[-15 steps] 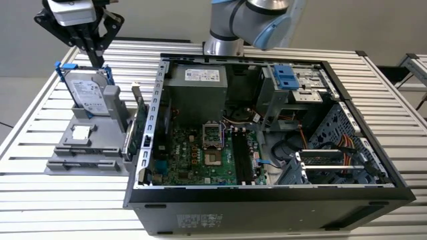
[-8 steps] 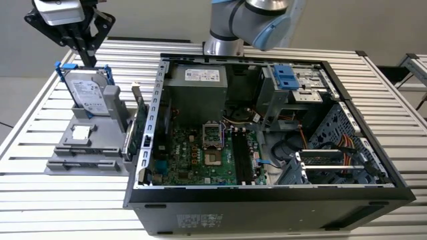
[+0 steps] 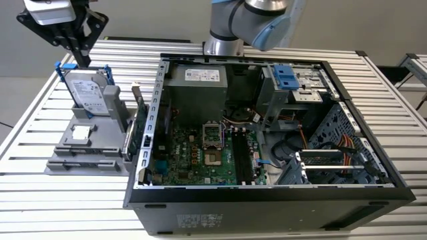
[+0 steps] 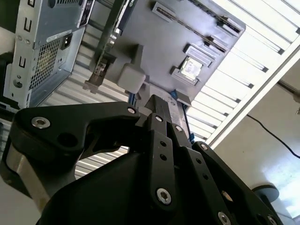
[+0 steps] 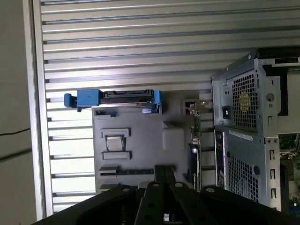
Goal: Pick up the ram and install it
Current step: 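Reach for the ram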
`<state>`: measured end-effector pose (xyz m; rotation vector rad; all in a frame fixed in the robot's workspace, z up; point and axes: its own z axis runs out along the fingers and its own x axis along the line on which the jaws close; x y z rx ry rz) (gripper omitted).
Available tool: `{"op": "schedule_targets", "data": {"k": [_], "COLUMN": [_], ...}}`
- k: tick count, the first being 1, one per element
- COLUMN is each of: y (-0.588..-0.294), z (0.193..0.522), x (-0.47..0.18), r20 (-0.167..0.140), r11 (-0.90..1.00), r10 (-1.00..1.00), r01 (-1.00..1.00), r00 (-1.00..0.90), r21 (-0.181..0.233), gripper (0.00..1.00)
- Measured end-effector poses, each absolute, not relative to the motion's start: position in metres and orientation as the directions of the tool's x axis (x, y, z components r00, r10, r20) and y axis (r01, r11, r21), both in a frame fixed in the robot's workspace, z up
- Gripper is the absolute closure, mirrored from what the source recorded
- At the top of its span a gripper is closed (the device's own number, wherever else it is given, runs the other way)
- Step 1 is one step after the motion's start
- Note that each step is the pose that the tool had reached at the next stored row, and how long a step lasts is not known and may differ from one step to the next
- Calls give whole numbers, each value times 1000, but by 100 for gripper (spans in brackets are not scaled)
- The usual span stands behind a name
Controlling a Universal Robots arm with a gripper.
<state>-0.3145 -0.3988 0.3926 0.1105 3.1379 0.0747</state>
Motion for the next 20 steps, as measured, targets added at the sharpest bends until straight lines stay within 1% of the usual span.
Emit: {"op": "schedule_targets", "data": {"k": [20], "y": [-399], "z": [393], "x": [-337], "r20": [1], "r11": [999], "r10": [15], "r01": [15], "r00": [-1000], "r21": [48], "gripper": [100]}}
